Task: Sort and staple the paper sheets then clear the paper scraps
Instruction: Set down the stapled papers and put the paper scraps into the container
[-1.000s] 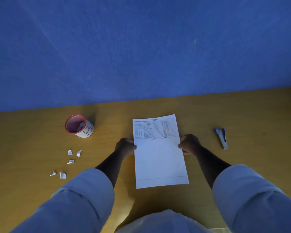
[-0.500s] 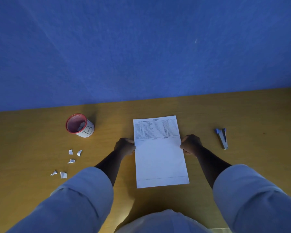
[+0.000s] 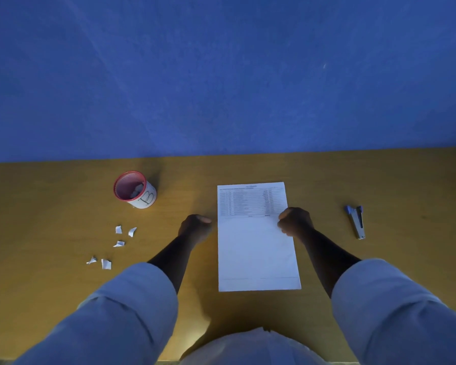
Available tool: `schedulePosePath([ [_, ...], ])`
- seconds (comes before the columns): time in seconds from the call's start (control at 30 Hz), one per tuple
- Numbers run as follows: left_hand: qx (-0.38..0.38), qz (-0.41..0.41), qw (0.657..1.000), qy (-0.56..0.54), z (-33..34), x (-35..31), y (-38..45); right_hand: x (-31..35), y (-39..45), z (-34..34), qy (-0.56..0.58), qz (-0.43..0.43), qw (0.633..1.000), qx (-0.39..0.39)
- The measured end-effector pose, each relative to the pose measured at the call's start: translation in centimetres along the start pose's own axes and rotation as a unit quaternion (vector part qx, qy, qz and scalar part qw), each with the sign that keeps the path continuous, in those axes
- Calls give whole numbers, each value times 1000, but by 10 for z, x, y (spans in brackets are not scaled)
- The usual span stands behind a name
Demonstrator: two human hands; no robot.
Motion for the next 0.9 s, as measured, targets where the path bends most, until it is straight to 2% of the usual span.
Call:
schedulePosePath([
  [0.17, -36, -15, 999, -27, -24, 25, 1, 42, -9, 16, 59, -32, 998, -8],
  [0.37, -88, -10, 995, -39, -60, 64, 3, 109, -31, 40, 25, -113, 993, 22],
  [0.7, -191, -74, 973, -110, -112, 126, 14, 191, -78, 87, 100, -174, 977, 70],
  [0.9, -230, -88, 960, -136, -137, 157, 28, 231, -104, 114, 96, -217, 967, 89],
])
Point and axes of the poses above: each hand's wrist, its own y-axis towards the middle knuckle, its own z-axis out of the palm, x = y × z, the point moved 4 cm from there along y, towards the middle knuckle, and after that the axes turned 15 degrees about -x, right-handed, at the moved point
